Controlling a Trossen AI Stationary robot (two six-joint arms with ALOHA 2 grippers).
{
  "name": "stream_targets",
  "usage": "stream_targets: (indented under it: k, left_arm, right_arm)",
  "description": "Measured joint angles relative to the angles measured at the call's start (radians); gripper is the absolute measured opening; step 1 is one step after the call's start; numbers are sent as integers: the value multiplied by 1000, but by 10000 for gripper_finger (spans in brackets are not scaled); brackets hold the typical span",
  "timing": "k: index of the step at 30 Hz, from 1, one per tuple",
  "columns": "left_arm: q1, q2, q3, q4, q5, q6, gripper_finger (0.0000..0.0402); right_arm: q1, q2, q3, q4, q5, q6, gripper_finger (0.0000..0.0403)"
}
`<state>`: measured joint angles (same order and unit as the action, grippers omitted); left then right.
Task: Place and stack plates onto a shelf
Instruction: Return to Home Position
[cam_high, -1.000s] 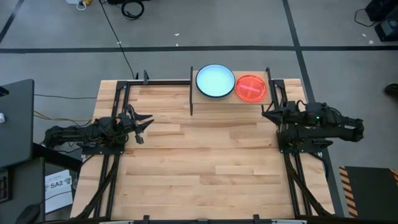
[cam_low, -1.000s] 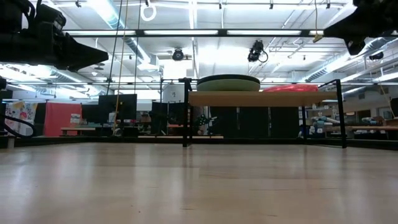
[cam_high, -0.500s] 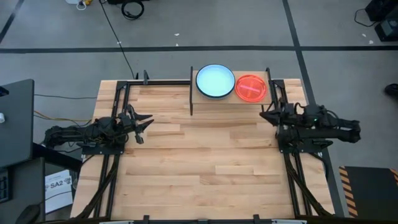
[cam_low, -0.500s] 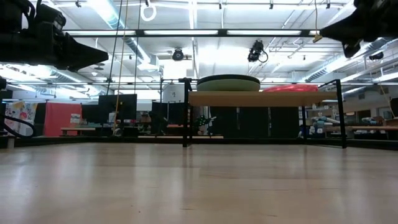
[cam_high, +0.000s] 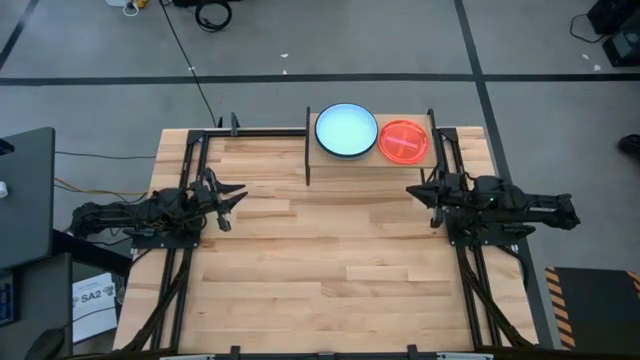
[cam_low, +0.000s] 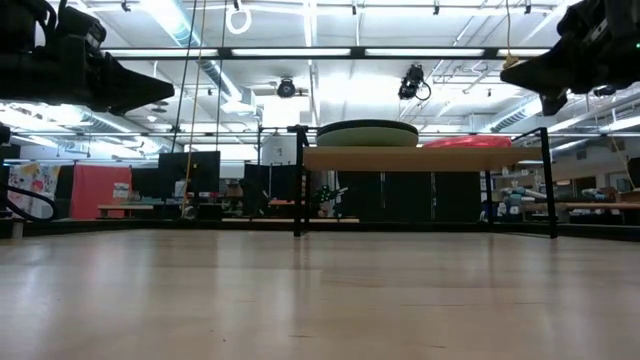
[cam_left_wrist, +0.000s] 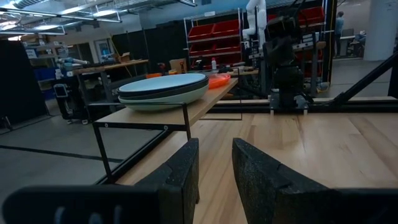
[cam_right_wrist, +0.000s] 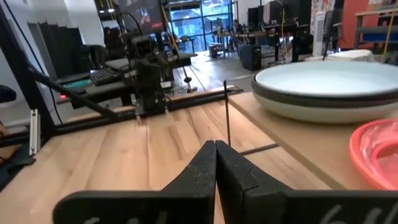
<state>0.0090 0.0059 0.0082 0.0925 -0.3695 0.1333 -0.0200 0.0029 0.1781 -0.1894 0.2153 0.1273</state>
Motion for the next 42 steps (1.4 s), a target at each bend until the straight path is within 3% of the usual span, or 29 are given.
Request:
stream_targets:
  k: [19, 42]
  left_arm:
    - [0, 0, 0, 0, 0, 0, 103]
    - [0, 0, 0, 0, 0, 0, 103]
  right_arm:
    - [0, 2, -139, 147, -3, 9, 12]
    - [-1, 2, -144, 159, -10, -25, 12]
